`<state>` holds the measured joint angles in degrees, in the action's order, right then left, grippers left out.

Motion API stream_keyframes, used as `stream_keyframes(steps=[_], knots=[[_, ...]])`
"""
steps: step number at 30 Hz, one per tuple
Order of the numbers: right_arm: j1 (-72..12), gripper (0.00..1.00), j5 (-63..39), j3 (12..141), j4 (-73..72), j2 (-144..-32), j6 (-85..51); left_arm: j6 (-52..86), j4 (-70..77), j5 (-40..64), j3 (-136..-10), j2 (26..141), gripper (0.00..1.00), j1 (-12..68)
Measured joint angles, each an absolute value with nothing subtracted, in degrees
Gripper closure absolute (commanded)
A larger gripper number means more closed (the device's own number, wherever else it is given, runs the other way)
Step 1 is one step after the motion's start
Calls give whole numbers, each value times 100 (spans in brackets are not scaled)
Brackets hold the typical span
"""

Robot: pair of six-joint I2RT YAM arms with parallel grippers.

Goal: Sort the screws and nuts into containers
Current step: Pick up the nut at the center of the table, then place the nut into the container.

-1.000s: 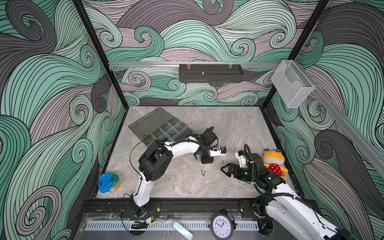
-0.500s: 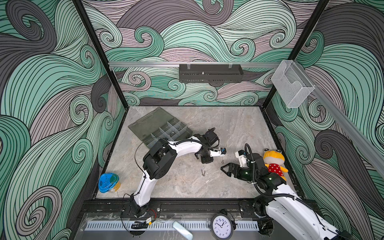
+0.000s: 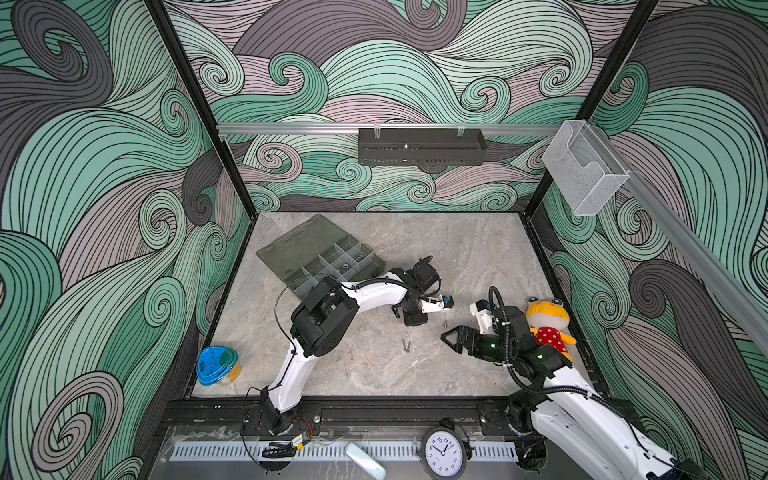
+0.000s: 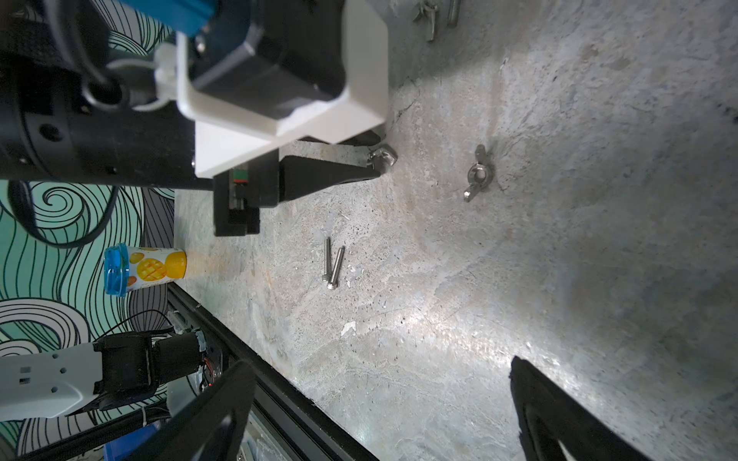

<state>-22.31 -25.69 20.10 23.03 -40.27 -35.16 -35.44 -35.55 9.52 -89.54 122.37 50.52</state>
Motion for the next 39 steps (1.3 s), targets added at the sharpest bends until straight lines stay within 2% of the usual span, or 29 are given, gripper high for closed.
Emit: stream_keyframes(steps=[9,17,26,33,39], knots=[[-2215,1,-2591,2010,2298,-4025,-3509,-3538,-3594,878,-9129,12392,72,5054],[-2198,0,-2596,1997,2292,-4014,-3509,-3548,-3682,878,-9260,12460,90,5076],[-2189,0,-2716,2023,1955,-4473,-3511,-3251,-3208,961,-8630,11826,93,4901],[-2193,0,-2965,2773,1564,-5614,-3376,-2845,-2753,976,-8449,11059,93,3907],[-2318,1,-3146,3529,1098,-6493,-3275,-2412,-2676,482,-8705,11137,93,2749]])
